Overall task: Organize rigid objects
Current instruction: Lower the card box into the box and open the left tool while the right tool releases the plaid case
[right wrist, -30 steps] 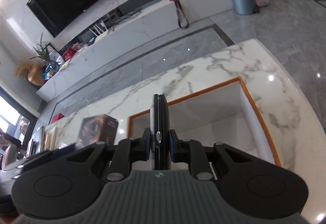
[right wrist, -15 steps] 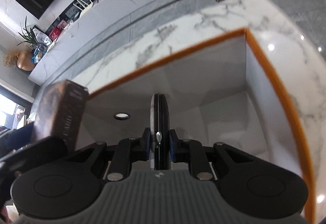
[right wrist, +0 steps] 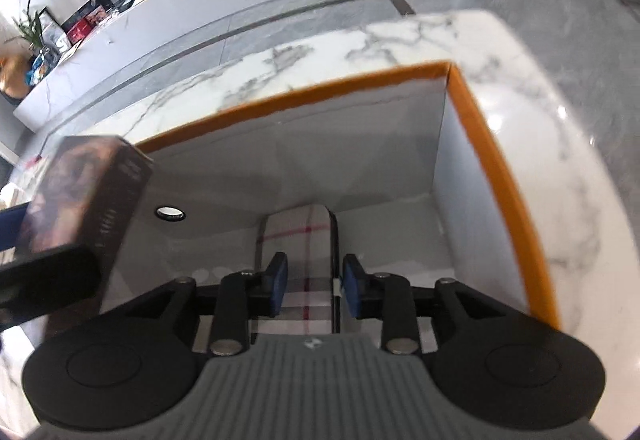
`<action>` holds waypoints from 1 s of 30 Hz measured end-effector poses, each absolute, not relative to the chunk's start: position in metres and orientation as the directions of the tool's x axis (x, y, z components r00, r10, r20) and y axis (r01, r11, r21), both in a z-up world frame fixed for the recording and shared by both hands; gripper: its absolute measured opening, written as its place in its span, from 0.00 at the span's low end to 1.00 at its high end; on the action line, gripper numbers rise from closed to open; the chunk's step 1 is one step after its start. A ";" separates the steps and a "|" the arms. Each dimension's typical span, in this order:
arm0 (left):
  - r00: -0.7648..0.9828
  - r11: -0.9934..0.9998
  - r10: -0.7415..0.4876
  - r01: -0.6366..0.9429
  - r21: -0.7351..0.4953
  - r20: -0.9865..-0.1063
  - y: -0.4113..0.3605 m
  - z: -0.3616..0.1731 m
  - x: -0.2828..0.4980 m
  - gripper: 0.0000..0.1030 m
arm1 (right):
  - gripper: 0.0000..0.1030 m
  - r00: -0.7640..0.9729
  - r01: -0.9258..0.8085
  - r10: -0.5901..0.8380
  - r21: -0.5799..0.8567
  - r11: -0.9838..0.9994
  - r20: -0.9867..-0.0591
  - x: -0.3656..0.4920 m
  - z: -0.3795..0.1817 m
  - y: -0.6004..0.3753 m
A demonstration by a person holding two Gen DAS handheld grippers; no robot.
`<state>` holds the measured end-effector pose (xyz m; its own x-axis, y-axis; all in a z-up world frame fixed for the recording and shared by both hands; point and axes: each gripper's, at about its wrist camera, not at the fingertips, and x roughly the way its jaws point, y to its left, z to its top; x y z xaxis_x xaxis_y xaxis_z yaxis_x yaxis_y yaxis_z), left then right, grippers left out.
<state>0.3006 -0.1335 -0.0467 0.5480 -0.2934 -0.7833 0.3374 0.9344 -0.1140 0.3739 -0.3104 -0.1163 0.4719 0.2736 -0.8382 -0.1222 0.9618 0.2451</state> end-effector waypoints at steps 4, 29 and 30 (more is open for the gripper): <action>0.481 0.958 -0.261 0.234 -0.164 -0.837 -0.136 -0.052 0.309 0.67 | 0.31 0.535 -0.133 0.261 0.225 0.965 -0.804 0.360 -0.101 -0.316; 0.491 0.820 0.160 0.417 0.392 -0.856 -0.214 -0.124 0.314 0.69 | 0.18 0.620 -0.058 0.265 0.294 0.954 -0.738 0.315 -0.089 -0.337; 0.492 0.820 0.159 0.417 0.392 -0.856 -0.215 -0.124 0.314 0.69 | 0.17 0.620 -0.055 0.258 0.287 0.956 -0.741 0.315 -0.090 -0.336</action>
<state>0.3144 -0.2147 -0.1242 0.4923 0.1585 -0.8559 0.4167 0.8203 0.3917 0.3151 -0.3363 -0.0897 0.6202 0.2583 -0.7407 -0.0552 0.9563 0.2872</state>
